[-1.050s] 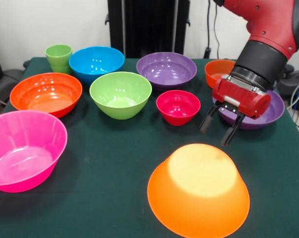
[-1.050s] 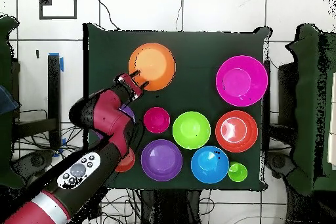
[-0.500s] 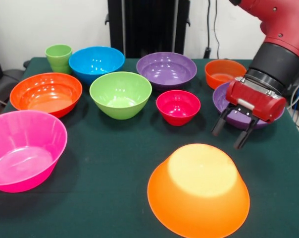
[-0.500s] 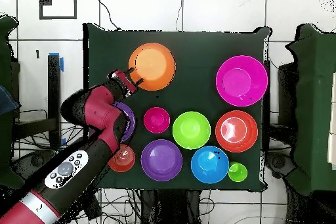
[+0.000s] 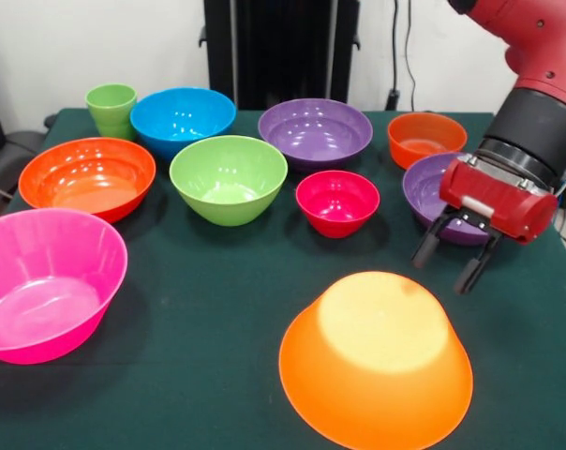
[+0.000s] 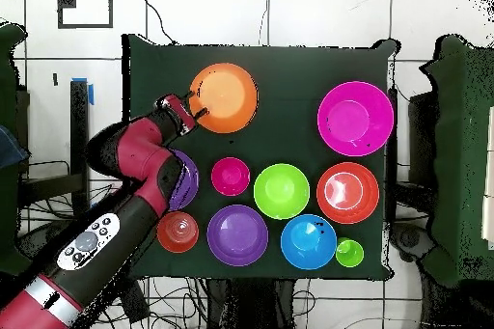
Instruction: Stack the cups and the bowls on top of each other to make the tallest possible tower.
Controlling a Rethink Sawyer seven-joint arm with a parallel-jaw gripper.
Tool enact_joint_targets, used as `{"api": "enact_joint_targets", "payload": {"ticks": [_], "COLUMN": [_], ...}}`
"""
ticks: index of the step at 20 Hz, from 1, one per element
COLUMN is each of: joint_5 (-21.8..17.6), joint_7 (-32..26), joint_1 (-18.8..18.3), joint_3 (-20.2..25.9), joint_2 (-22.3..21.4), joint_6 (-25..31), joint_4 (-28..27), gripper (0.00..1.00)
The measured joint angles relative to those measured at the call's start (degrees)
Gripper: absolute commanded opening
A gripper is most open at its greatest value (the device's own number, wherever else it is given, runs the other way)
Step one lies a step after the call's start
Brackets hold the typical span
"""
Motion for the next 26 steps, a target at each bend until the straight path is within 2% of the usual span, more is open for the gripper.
{"api": "enact_joint_targets", "payload": {"ticks": [11,26], "joint_5": [0.09,0.06], "joint_7": [11.86,22.11], "joint_1": [-0.2,-2.3], "joint_3": [-8.23,-17.58], "joint_2": [6.91,14.86], "joint_6": [8.41,15.45], "joint_4": [-7.53,-16.7], "gripper": [1.0,1.0]}}
